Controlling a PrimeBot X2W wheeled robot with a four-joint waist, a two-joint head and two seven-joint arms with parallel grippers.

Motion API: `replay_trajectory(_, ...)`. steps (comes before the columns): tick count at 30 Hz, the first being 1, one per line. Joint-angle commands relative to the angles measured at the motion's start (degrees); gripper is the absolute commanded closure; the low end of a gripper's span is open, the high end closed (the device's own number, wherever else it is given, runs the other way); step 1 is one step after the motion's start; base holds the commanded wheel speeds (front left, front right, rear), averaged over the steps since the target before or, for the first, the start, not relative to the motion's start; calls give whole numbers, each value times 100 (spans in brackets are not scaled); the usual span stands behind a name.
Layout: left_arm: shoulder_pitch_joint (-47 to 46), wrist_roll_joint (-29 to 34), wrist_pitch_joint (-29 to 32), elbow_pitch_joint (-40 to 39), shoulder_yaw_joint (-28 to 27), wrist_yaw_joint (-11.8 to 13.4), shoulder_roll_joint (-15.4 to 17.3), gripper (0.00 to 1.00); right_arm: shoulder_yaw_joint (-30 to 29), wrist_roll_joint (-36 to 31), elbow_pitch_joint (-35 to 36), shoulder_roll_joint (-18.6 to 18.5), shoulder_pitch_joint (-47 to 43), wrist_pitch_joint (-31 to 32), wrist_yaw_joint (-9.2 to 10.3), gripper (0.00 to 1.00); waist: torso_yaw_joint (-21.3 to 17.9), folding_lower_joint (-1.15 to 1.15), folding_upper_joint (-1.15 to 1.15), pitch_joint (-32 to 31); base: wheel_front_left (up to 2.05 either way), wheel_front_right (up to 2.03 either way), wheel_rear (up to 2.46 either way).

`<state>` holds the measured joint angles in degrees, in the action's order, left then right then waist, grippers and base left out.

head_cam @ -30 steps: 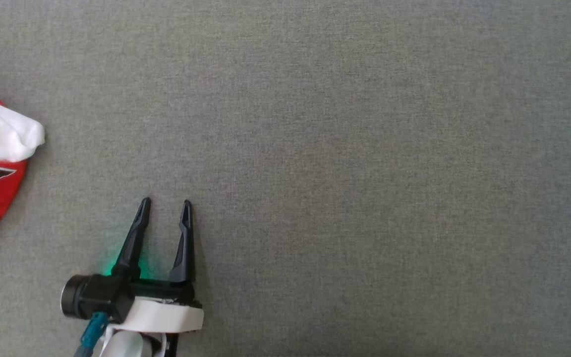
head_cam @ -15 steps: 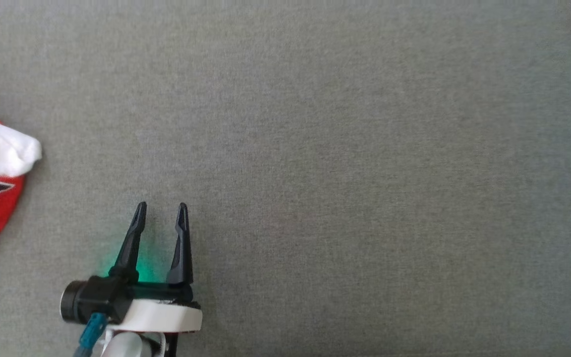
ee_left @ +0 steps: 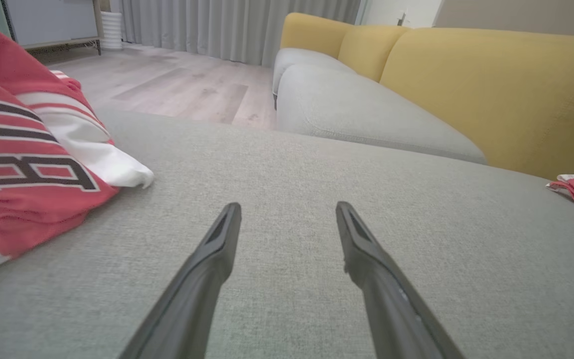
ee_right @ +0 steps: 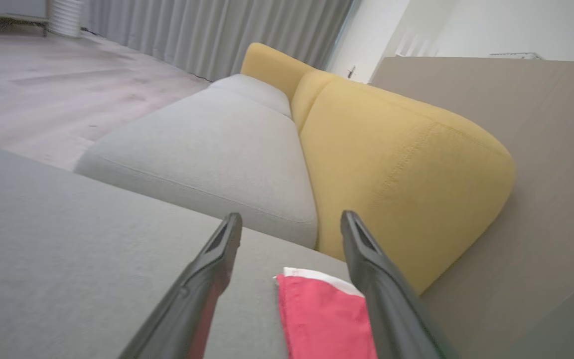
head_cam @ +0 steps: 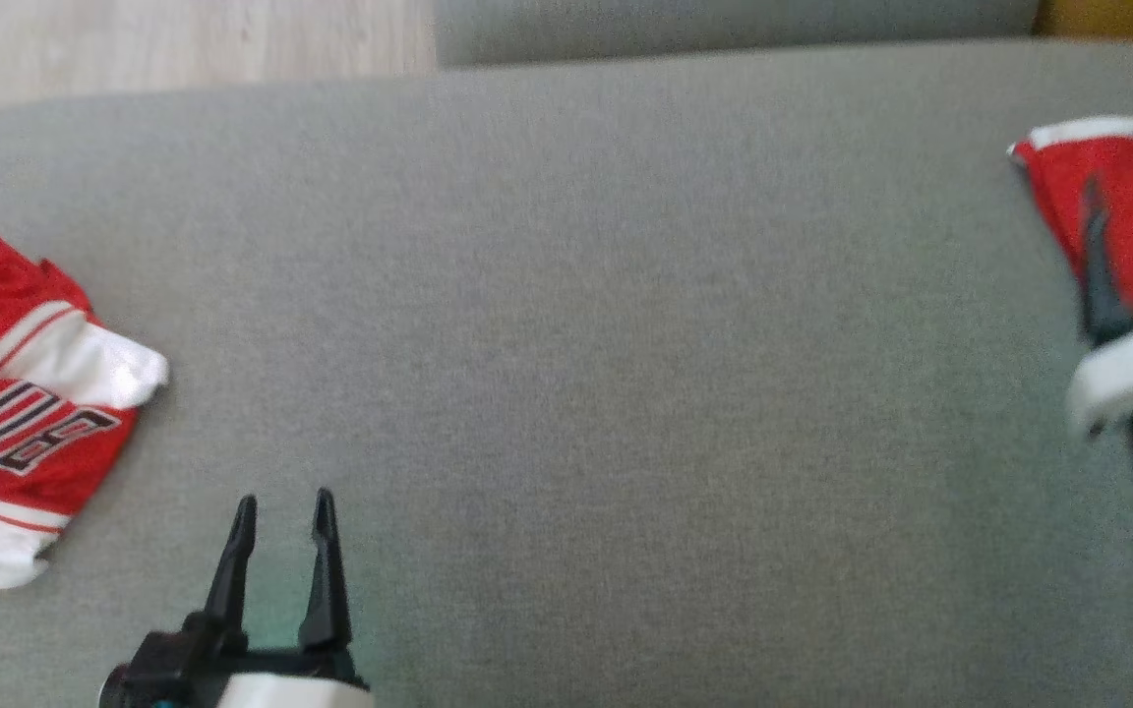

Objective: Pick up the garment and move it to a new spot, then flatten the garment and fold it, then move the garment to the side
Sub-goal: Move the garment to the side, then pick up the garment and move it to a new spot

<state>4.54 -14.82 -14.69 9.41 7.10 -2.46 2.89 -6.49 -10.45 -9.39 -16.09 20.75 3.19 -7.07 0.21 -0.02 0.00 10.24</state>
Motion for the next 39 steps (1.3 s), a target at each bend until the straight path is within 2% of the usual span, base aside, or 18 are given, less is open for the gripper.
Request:
replay_trajectory(1, 31, 18, -30, -130, -272, -5, -2, 0, 55, 34, 390, 161, -344, -220, -42, 0, 82, 2, 0, -484, 0, 0, 0)
replay_trajectory(5, 213, 88, -30, -79, -430, -106, -2, 0, 86, 144, 526, 568, -1065, -724, -42, 0, 72, 2, 0, -751, 0, 0, 0)
replay_trajectory(9, 381, 141, -30, -39, -546, -190, -2, 0, -1, 234, 370, 945, -1650, -1297, -42, 0, 36, 2, 0, -959, 0, 0, 0)
replay_trajectory(14, 535, 109, -31, -40, -599, -232, -2, 0, -46, 328, 44, 1253, -2221, -1630, -42, 0, -27, 2, 0, -1071, 0, 0, 0)
replay_trajectory(22, 542, 54, -31, 51, -507, -301, -2, 0, -33, 836, -535, 1319, -2512, -1810, -42, 0, -55, 2, 0, -1125, 0, 0, 0)
replay_trajectory(32, 442, 106, -31, 119, -405, -338, -2, 0, 114, 906, -543, 1320, -2421, -1818, -42, 0, -21, 2, 0, -1081, 0, 0, 0)
replay_trajectory(36, 428, 123, -31, 126, -441, -335, -2, 0, 193, 919, -520, 1320, -2458, -1818, -42, 0, 145, 2, 0, -1076, 0, 0, 0)
replay_trajectory(39, 403, 142, -31, 150, -425, -345, -2, 0, 290, 952, -537, 1321, -2527, -1818, -42, 0, 463, 2, 0, -1108, 0, 0, 0)
